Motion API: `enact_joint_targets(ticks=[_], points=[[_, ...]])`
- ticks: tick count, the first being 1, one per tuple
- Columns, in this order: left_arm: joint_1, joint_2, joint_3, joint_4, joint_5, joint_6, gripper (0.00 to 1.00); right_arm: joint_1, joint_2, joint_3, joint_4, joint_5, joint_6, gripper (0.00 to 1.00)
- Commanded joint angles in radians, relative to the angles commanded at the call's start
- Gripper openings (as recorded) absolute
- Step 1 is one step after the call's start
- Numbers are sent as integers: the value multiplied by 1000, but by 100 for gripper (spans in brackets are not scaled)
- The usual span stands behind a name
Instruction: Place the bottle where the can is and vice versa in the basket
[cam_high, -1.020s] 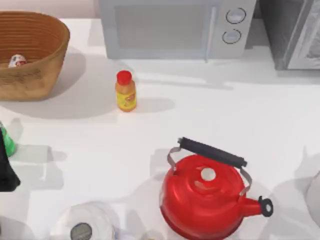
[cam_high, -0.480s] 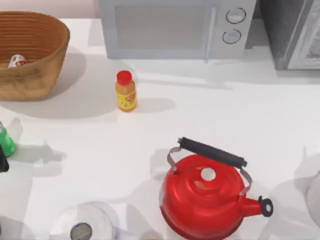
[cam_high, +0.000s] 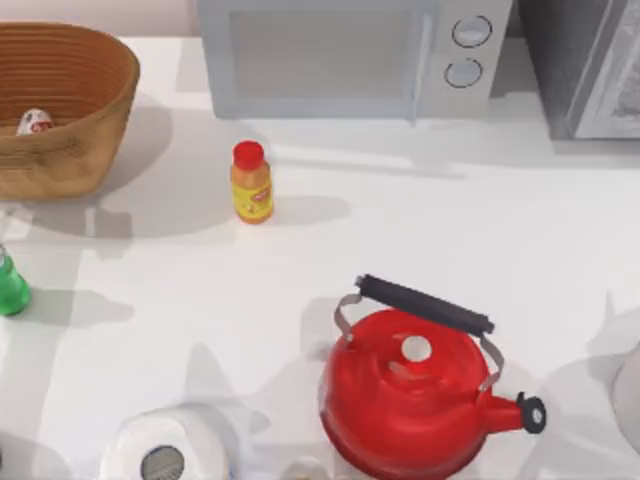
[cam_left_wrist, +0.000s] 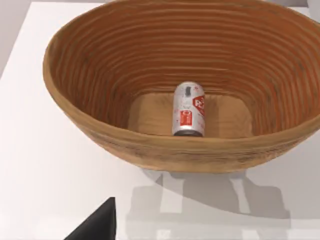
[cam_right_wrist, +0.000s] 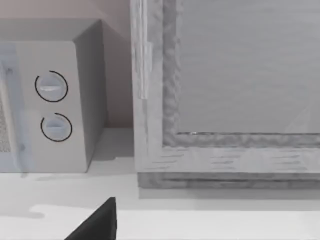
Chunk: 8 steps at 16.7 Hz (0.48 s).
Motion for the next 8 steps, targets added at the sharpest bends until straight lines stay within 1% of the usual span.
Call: enact_joint_targets(ticks=[8], points=[[14, 770, 771, -422, 33, 34, 100, 0, 0, 0, 0, 0, 0, 100]])
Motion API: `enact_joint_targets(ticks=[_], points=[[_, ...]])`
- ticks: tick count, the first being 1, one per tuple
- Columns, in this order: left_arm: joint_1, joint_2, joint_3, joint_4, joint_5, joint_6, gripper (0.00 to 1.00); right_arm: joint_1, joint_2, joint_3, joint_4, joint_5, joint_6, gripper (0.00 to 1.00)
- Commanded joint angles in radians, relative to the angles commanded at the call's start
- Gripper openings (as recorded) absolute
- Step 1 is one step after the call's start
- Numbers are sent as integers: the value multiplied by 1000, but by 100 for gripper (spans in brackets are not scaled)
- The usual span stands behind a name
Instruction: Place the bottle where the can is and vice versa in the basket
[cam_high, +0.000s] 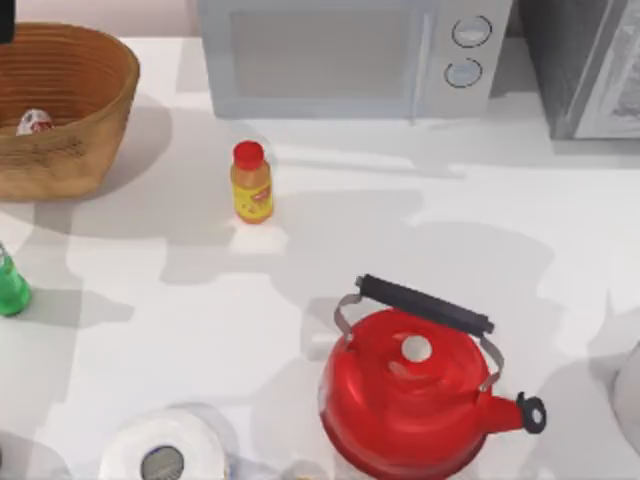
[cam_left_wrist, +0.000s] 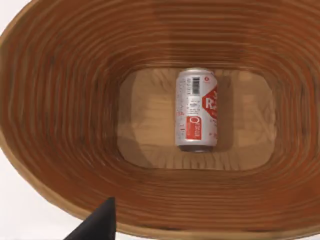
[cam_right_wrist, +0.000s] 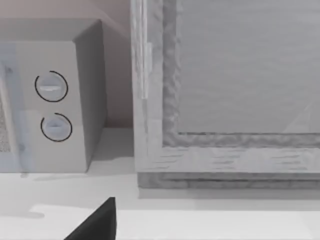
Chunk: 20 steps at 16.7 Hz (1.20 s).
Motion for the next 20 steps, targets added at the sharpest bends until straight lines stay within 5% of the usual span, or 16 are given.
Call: enact_joint_targets(ticks=[10, 20], points=[[9, 716, 691, -389, 40, 35, 100, 0, 0, 0, 0, 0, 0, 100], [5, 811, 775, -436, 46, 39, 100, 0, 0, 0, 0, 0, 0, 100]])
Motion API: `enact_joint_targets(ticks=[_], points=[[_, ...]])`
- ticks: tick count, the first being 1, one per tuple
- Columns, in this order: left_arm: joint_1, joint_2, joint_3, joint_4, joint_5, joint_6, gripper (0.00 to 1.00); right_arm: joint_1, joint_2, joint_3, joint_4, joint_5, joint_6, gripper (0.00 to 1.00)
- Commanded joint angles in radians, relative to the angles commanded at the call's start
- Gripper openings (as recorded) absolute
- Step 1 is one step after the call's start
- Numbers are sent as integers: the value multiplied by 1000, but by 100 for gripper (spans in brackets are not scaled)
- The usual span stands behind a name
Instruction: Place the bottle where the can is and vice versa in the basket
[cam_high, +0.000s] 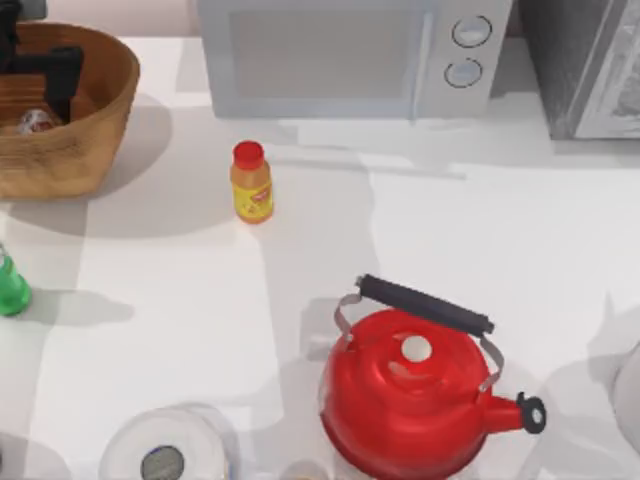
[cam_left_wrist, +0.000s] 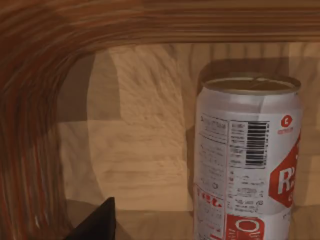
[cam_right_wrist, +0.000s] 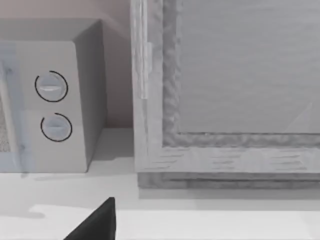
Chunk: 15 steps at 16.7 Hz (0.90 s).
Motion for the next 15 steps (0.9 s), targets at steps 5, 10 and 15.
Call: enact_joint_targets(ticks=[5, 10, 15], points=[[0, 7, -123, 133, 0, -4, 100, 0, 0, 0, 0, 0, 0, 100], [-1, 15, -202, 218, 0, -6, 100, 0, 0, 0, 0, 0, 0, 100], [-1, 15, -202, 218, 0, -6, 77, 0, 0, 0, 0, 0, 0, 100]])
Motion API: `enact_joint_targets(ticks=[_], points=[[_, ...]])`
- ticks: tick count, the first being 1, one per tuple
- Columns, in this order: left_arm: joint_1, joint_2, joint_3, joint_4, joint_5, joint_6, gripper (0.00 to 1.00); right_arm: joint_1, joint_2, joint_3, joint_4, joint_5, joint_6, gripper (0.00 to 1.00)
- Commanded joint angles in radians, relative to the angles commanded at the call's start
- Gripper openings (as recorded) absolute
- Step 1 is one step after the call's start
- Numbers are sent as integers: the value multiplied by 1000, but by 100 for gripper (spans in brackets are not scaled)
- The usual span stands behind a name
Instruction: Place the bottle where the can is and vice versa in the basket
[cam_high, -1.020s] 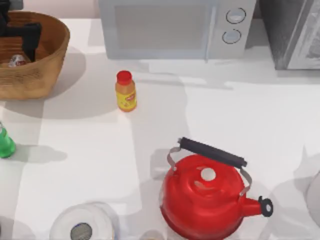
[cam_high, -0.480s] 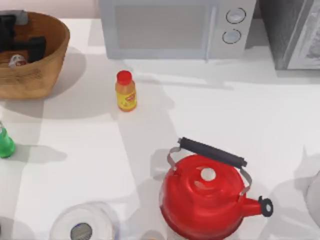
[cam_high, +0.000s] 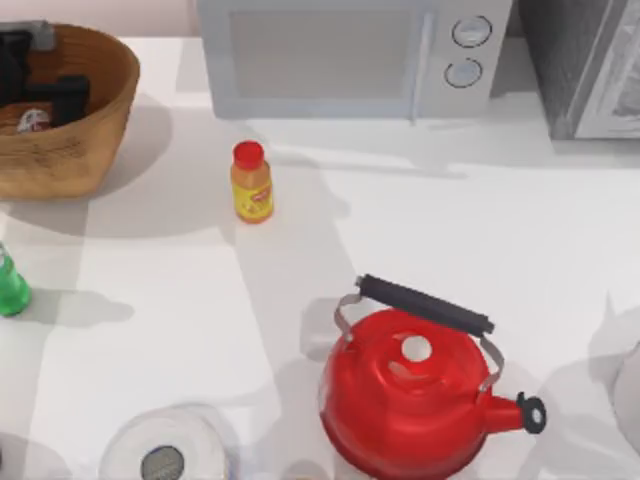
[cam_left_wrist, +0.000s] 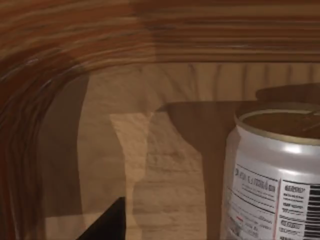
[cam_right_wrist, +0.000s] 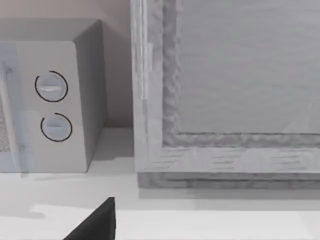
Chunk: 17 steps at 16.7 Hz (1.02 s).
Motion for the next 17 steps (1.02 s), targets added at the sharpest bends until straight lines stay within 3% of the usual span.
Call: enact_joint_targets(ticks=[10, 17], points=[[0, 0, 0, 0, 0, 0, 2, 0, 0, 0, 0, 0, 0, 100], [0, 0, 0, 0, 0, 0, 0, 0, 0, 0, 0, 0, 0, 100]])
